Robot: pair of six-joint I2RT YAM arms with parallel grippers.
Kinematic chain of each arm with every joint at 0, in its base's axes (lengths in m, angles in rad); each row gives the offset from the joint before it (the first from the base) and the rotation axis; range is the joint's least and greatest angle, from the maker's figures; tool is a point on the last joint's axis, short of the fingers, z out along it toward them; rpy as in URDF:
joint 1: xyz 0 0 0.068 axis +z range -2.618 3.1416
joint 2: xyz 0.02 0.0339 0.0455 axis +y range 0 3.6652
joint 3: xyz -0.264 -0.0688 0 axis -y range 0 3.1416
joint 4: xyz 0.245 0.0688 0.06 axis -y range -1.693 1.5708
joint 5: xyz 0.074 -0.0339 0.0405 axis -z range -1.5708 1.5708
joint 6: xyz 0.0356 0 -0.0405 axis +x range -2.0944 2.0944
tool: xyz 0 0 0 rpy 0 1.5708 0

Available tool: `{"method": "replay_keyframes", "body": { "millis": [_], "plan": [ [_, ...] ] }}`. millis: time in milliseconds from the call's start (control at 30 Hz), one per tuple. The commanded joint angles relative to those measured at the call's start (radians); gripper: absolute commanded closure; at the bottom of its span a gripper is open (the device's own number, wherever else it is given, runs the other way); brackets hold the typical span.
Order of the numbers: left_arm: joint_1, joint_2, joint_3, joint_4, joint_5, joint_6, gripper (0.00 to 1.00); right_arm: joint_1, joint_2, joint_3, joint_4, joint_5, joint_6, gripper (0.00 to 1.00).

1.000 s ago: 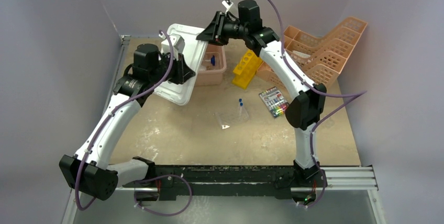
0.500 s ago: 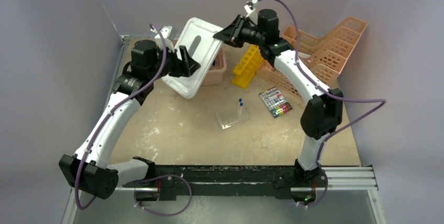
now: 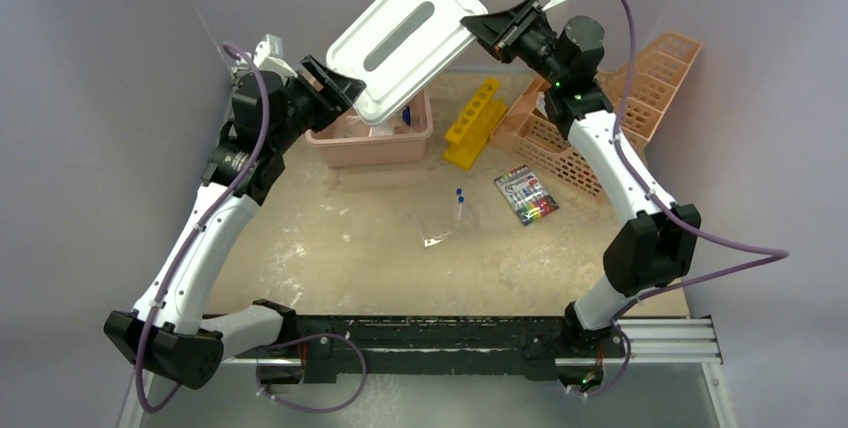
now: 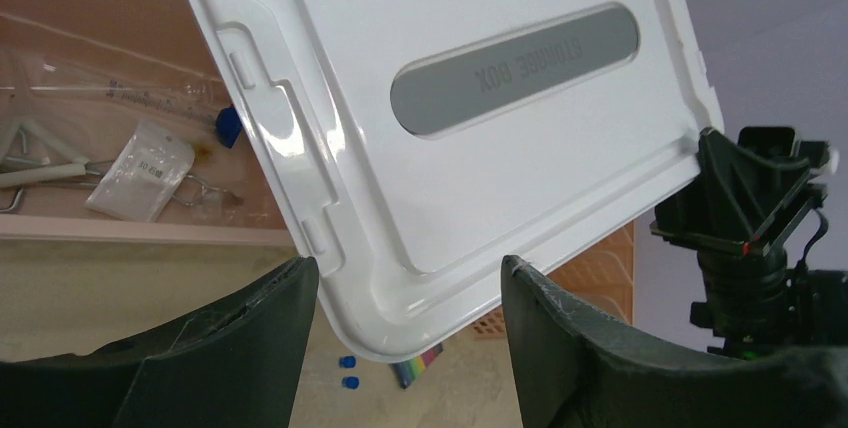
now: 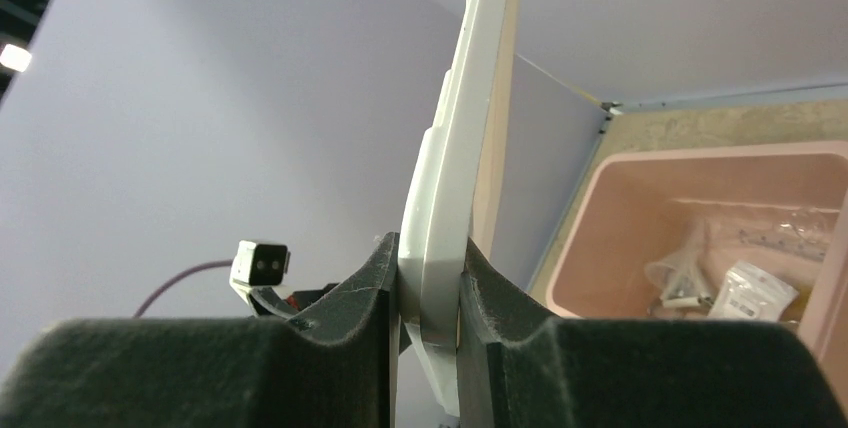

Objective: Organize the chemistry lab equipment

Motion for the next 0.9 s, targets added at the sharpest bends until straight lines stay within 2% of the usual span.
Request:
{"method": "replay_keyframes", "body": {
  "millis": [0, 133, 333, 467, 567, 633, 700, 800, 867],
  "plan": [
    [0.002, -0.036, 0.023, 0.092, -0.108, -0.138, 0.34, -0.014, -0.081, -0.016, 0.145, 0.089, 0.106, 0.92],
    [0.003, -0.075, -0.069, 0.176, -0.141, -0.209, 0.33, -0.017, -0.109, -0.025, 0.150, 0.131, 0.116, 0.91],
    [0.004, -0.020, -0.088, 0.265, -0.051, -0.255, 0.33, -0.019, -0.132, -0.083, 0.184, 0.163, 0.167, 0.91],
    [0.008, -0.013, -0.164, 0.481, 0.038, -0.371, 0.34, -0.018, -0.139, -0.116, 0.186, 0.168, 0.197, 0.91],
    [0.017, 0.001, -0.197, 0.579, 0.083, -0.448, 0.37, -0.019, -0.151, -0.162, 0.217, 0.178, 0.252, 0.91],
    [0.028, 0.010, -0.230, 0.651, 0.108, -0.508, 0.44, -0.018, -0.157, -0.181, 0.221, 0.185, 0.273, 0.91],
    [0.043, 0.017, -0.256, 0.729, 0.129, -0.551, 0.56, -0.019, -0.159, -0.198, 0.228, 0.187, 0.291, 0.91],
    [0.073, 0.018, -0.263, 0.741, 0.151, -0.558, 0.71, -0.019, -0.158, -0.216, 0.216, 0.188, 0.299, 0.91],
    [0.098, 0.018, -0.261, 0.743, 0.180, -0.551, 0.75, -0.019, -0.154, -0.231, 0.238, 0.194, 0.306, 0.91]
  ]
}}
